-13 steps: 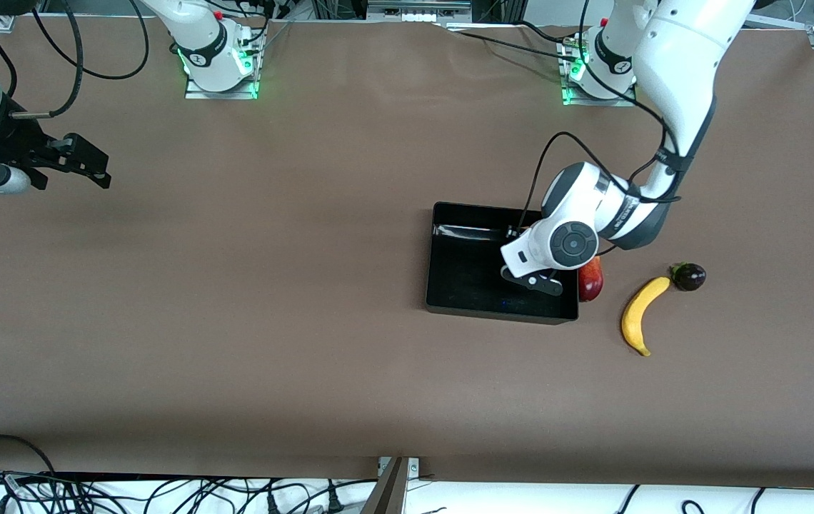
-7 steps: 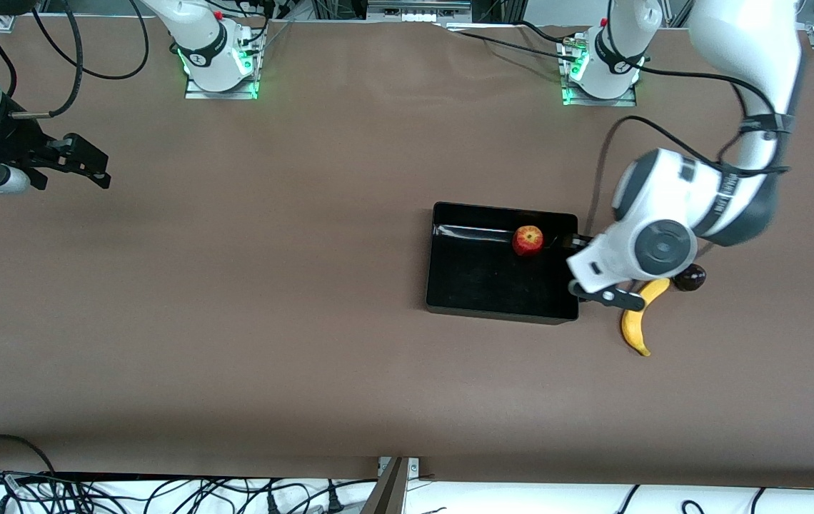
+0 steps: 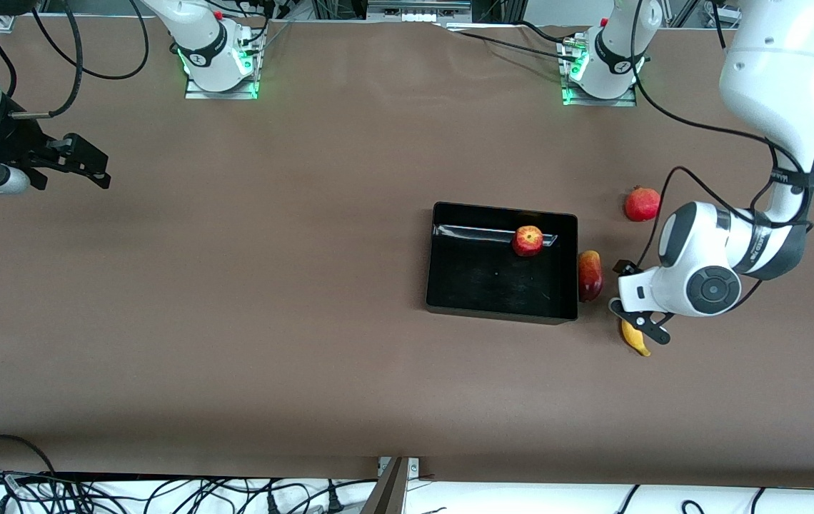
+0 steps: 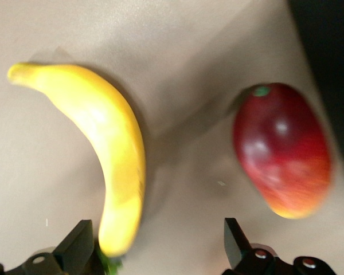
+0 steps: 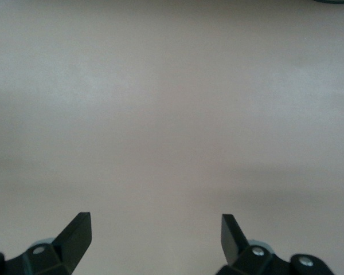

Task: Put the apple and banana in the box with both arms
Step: 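Move the left gripper to the yellow banana and grasp it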

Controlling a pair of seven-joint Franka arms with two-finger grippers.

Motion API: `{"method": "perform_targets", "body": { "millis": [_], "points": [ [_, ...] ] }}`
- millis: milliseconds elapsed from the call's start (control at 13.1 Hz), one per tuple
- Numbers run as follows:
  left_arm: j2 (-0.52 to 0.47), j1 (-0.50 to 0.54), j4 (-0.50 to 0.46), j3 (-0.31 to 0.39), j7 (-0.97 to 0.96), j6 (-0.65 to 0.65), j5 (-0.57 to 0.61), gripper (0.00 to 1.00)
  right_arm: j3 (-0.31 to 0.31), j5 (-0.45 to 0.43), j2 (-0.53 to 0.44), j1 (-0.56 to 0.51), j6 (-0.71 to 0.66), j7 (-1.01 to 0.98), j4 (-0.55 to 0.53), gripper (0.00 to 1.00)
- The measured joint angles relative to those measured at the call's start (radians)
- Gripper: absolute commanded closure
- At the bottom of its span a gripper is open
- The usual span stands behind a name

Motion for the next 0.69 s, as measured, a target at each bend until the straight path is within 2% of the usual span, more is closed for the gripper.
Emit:
{"method": "perform_targets", "body": {
  "millis": [77,153,230,306,383,689],
  "points": [
    [0.012,0.015,-0.016,0.0,0.031,0.038,0.0,0.0,0.0,0.0,0.0,0.0,0.0,0.0,0.0,0.0],
    [0.022,0.022,-0.027,0.0,0.054,0.06,0.0,0.27,0.0,0.0,0.0,0.0,0.0,0.0,0.0,0.0],
    [0.03,0.024,-0.039,-0.001,0.068,0.078,0.0,0.64,0.0,0.0,0.0,0.0,0.0,0.0,0.0,0.0],
    [0.036,0.023,-0.047,-0.002,0.076,0.092,0.002,0.92,0.0,0.0,0.0,0.0,0.0,0.0,0.0,0.0],
    [0.039,0.022,-0.052,-0.004,0.094,0.098,0.007,1.0,0.0,0.0,0.0,0.0,0.0,0.0,0.0,0.0],
    [0.038,0.029,-0.055,-0.004,0.181,0.102,0.019,1.0,0.0,0.0,0.0,0.0,0.0,0.0,0.0,0.0]
  ]
}}
